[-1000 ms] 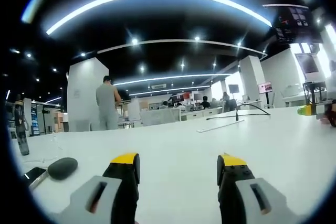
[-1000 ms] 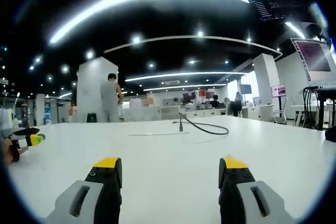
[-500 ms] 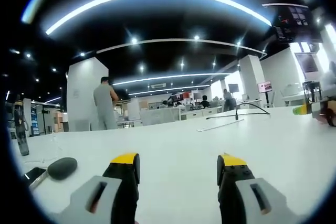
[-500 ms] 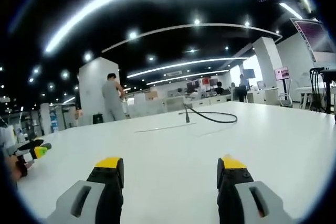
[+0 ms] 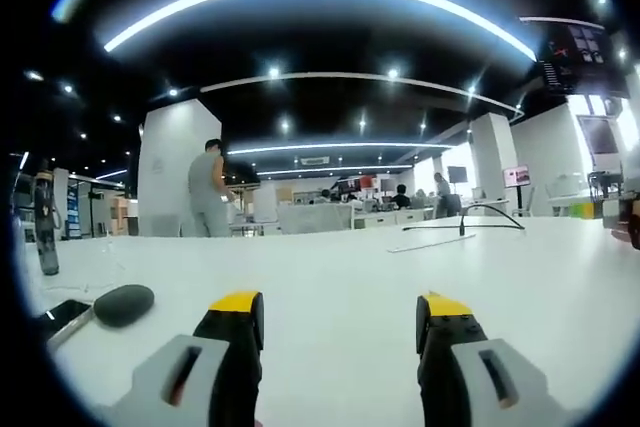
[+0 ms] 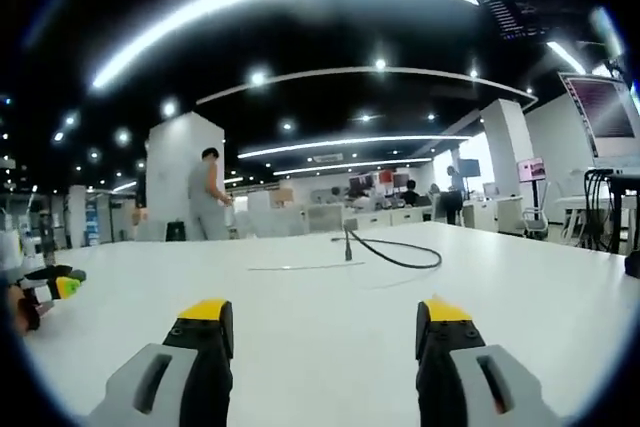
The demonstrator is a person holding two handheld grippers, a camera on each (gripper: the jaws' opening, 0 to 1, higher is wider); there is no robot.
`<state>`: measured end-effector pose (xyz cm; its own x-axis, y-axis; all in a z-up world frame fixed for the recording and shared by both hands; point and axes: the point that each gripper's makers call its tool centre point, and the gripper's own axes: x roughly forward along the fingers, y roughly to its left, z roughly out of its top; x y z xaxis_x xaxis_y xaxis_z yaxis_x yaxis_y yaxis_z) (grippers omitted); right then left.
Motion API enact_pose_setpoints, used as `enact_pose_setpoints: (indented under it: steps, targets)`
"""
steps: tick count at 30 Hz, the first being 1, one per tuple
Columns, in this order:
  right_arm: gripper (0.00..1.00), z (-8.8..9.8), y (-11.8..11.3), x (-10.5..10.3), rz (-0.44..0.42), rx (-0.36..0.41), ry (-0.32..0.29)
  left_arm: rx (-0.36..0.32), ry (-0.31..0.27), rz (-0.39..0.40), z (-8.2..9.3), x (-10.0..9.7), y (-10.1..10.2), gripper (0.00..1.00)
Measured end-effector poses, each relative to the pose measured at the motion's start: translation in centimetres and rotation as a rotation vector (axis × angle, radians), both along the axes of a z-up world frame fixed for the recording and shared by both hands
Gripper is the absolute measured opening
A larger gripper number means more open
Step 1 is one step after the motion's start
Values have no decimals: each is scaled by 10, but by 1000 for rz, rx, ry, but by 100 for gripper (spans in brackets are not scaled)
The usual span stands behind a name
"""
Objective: Locate the USB plug end of the data cable currently connected to the USB port on the desk. Grip the plug, withdraw it from the port, and place it onto the desktop.
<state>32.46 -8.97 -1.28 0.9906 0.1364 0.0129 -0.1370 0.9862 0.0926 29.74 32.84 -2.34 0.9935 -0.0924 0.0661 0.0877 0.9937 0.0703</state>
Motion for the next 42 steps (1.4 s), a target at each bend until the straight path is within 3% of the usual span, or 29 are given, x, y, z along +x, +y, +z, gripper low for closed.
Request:
enact_pose_setpoints:
  steps: [11, 25, 42]
  targets:
    - [73, 0, 28, 17, 101, 0, 25, -2, 17, 1, -1, 2, 3, 64]
    - [74, 12, 14, 1, 37, -57, -26, -28, 22, 48, 6, -1, 17, 63]
    - [74, -2, 16, 1, 60, -49, 14, -10, 50, 25, 5, 0, 10, 63]
